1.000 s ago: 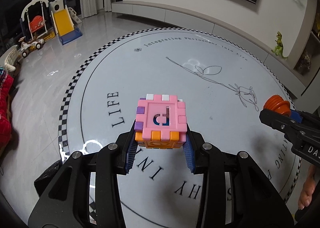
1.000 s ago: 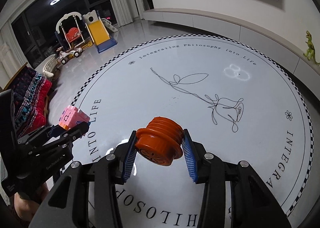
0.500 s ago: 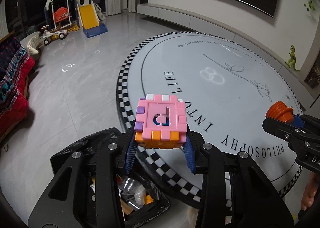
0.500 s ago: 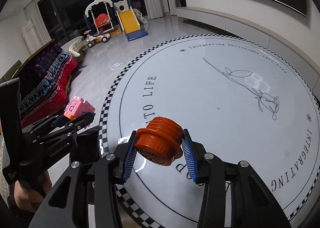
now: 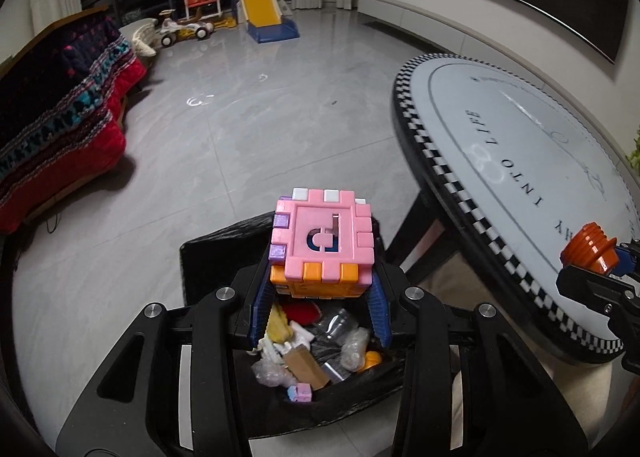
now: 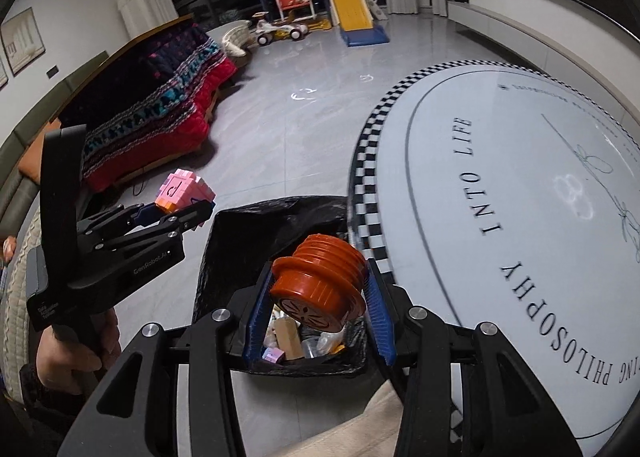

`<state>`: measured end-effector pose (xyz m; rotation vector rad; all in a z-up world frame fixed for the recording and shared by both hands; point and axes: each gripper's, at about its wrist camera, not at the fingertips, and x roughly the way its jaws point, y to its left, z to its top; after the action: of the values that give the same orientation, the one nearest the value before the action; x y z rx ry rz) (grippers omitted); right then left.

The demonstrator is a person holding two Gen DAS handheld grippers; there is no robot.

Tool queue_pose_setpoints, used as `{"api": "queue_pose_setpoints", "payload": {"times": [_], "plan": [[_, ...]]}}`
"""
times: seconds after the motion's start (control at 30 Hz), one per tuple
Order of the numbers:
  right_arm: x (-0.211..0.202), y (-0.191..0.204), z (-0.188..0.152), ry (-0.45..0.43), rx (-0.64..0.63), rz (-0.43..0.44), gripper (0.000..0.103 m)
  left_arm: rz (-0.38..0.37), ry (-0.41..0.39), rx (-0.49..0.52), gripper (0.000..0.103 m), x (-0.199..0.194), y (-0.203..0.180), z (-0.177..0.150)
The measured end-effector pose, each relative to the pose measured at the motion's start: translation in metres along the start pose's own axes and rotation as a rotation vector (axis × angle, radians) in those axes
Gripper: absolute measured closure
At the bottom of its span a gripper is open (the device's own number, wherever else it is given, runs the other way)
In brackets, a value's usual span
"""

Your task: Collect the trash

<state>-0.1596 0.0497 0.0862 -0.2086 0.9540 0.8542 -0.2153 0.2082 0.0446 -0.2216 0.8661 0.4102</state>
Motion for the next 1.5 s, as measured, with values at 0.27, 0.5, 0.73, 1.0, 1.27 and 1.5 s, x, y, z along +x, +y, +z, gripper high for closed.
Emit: {"api": "queue_pose_setpoints", "payload": {"times": [0.27, 0.5, 0.73, 1.0, 1.27, 1.5], "plan": [[0.032, 0.052, -0.003, 0.09, -0.127, 0.06, 0.053, 0.064, 0.071, -0.069, 0.037, 0.009, 0.049, -0.019], [0.03, 0.056, -0.007, 0.068, -0.143, 0.044, 0.032, 0.12, 0.051, -0.143, 0.006, 0.009, 0.075, -0.023], [0.027, 0.051, -0.005, 0.065, -0.13, 0.061, 0.032, 0.11, 0.06, -0.117, 0.006, 0.009, 0.062, -0.022], [0.016, 0.037, -0.002, 0.045, -0.106, 0.079, 0.032, 0.083, 0.068, -0.092, 0.006, 0.008, 0.046, -0.013], [-0.009, -0.006, 0.006, -0.014, -0.042, 0.042, 0.028, 0.027, 0.034, -0.019, 0.006, 0.005, -0.005, 0.02], [-0.034, -0.072, 0.005, -0.07, 0.054, -0.067, 0.02, -0.061, 0.028, 0.085, 0.006, 0.017, -0.079, 0.052]]}}
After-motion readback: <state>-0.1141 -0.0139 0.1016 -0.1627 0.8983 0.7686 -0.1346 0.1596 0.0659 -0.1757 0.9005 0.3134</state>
